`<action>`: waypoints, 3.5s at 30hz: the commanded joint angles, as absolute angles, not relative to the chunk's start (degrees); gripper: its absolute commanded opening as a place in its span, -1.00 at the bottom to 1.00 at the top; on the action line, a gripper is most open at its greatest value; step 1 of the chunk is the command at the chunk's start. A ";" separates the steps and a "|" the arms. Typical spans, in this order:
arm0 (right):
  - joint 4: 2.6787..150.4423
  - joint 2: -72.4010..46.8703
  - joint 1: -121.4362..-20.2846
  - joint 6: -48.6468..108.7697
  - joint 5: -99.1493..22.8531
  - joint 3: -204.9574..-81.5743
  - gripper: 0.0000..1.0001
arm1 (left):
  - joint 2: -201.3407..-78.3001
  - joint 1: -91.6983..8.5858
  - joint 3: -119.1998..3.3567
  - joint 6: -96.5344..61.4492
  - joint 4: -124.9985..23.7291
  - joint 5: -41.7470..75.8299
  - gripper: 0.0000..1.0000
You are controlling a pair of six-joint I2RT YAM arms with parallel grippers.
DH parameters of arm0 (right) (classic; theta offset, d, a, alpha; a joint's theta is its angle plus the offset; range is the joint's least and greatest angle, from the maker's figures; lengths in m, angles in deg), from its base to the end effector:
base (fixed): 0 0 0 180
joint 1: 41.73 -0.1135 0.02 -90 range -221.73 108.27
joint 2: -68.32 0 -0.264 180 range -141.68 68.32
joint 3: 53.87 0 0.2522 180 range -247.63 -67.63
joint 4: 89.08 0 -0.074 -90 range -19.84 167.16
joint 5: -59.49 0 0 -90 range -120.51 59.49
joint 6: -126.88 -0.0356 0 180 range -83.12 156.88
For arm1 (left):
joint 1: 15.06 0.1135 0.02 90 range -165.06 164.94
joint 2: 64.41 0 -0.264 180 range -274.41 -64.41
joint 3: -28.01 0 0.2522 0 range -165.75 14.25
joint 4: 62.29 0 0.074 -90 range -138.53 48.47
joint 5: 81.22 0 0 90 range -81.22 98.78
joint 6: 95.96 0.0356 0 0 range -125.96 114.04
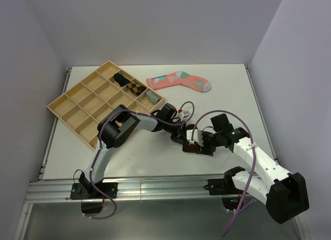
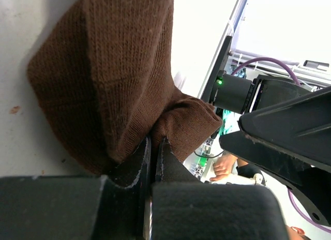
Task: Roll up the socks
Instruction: Roll the sock at the center of the board.
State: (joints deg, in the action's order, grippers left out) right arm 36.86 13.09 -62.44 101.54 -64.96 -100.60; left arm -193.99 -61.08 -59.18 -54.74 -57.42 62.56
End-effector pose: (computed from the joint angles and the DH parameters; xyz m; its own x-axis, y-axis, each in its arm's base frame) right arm 0.1486 0.0777 0.2014 0.1286 -0.7481 -0.6510 -0.9794 0.0070 -0.2016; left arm 0.2842 -0.3358 0.0771 -0.9419 0.3360 -0.0015 0.1471 0.4083 -0.9009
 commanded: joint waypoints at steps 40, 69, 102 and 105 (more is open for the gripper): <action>37.16 -14.39 -69.51 92.25 -55.64 -109.56 -0.85 | -185.27 -58.83 -52.29 -46.65 -50.46 42.36 -0.51; -0.18 -54.28 -58.87 97.26 -68.30 -145.92 -0.83 | -160.30 -60.14 -21.96 -42.72 -92.04 31.21 -0.43; -1.42 -61.41 -58.35 89.70 -67.95 -151.22 -0.78 | -174.98 -67.88 -36.29 -30.66 -86.41 37.69 -0.03; -0.98 -61.41 -58.34 89.08 -68.04 -151.13 -0.78 | -175.68 -67.88 -36.47 -31.10 -86.67 38.13 -0.03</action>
